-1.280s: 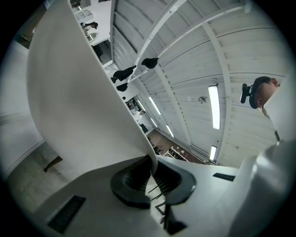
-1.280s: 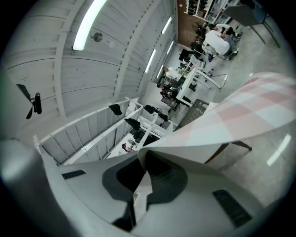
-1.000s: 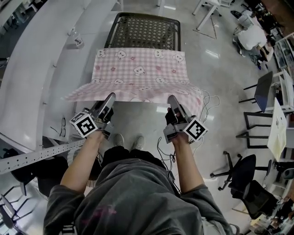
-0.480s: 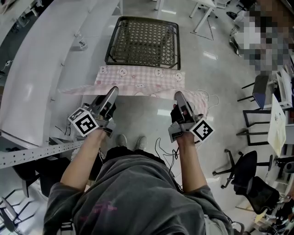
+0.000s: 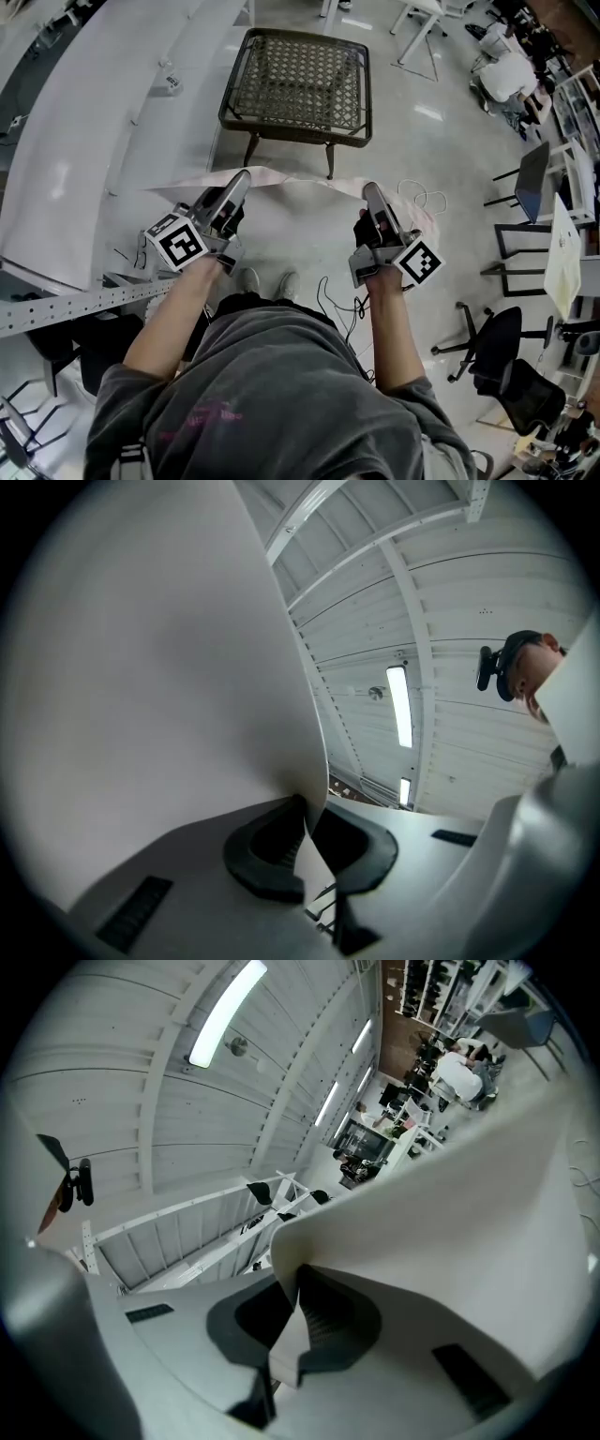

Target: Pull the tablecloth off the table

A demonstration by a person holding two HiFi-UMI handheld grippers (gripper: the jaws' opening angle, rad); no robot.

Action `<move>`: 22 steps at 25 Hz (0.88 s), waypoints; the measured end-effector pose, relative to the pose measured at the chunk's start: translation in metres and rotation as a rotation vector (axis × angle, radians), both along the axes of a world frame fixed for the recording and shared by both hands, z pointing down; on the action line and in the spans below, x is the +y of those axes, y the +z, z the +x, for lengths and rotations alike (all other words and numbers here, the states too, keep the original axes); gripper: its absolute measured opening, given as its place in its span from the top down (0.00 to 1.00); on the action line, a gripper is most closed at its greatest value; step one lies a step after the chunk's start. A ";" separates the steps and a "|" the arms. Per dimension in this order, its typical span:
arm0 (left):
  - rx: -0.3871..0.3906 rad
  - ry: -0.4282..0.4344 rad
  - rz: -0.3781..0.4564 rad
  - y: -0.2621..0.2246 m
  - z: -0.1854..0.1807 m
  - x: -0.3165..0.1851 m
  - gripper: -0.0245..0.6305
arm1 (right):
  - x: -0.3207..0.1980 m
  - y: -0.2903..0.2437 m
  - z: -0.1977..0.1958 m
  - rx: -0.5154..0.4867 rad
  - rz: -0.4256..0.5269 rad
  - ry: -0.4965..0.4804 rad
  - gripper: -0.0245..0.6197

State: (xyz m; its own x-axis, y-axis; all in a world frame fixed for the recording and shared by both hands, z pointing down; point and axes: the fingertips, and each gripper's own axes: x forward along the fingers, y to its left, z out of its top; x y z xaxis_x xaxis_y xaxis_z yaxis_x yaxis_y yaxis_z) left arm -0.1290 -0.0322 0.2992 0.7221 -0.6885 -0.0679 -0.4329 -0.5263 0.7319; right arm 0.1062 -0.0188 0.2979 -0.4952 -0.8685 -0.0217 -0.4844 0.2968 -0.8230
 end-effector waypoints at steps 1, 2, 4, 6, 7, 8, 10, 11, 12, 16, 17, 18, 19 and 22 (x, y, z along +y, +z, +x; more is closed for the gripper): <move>0.005 0.001 -0.005 0.001 0.000 -0.001 0.95 | 0.000 0.001 0.000 0.000 -0.004 0.003 0.95; 0.009 0.001 -0.009 0.001 0.000 -0.001 0.95 | -0.001 0.001 -0.001 -0.001 -0.006 0.005 0.95; 0.012 0.002 -0.009 0.001 -0.001 -0.003 0.95 | -0.003 0.000 -0.003 -0.003 -0.001 0.007 0.95; 0.013 0.002 -0.003 0.000 -0.003 -0.006 0.95 | -0.005 -0.001 -0.005 -0.007 0.005 0.009 0.95; 0.012 0.003 0.002 -0.002 -0.004 -0.007 0.95 | -0.005 -0.002 -0.005 -0.009 0.006 0.011 0.95; 0.012 0.003 0.007 -0.003 -0.005 -0.007 0.95 | -0.006 -0.002 -0.006 -0.010 0.008 0.013 0.95; 0.010 0.002 0.016 -0.006 -0.007 -0.010 0.95 | -0.008 -0.005 -0.007 -0.005 0.015 0.016 0.95; 0.009 0.000 0.018 -0.007 -0.008 -0.012 0.95 | -0.010 -0.005 -0.007 -0.003 0.018 0.017 0.95; 0.009 -0.002 0.019 -0.007 -0.009 -0.013 0.95 | -0.011 -0.005 -0.007 -0.003 0.018 0.019 0.95; 0.011 -0.012 0.021 -0.007 -0.015 -0.019 0.96 | -0.016 -0.004 -0.010 -0.004 0.016 0.019 0.95; 0.012 -0.014 0.023 -0.007 -0.017 -0.020 0.96 | -0.017 -0.004 -0.011 -0.002 0.017 0.019 0.95; 0.013 -0.016 0.025 -0.008 -0.018 -0.021 0.96 | -0.018 -0.004 -0.012 0.000 0.019 0.019 0.95; 0.013 -0.019 0.028 -0.008 -0.019 -0.021 0.96 | -0.019 -0.005 -0.012 0.002 0.021 0.019 0.95; 0.014 -0.025 0.031 -0.009 -0.019 -0.022 0.96 | -0.020 -0.006 -0.012 0.004 0.028 0.017 0.95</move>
State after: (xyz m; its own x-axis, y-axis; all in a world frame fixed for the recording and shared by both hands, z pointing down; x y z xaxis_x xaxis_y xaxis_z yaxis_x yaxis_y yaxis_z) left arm -0.1484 -0.0538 0.2901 0.7035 -0.7038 -0.0992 -0.4364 -0.5379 0.7212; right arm 0.0947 -0.0386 0.2923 -0.4802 -0.8760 -0.0440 -0.4933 0.3112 -0.8123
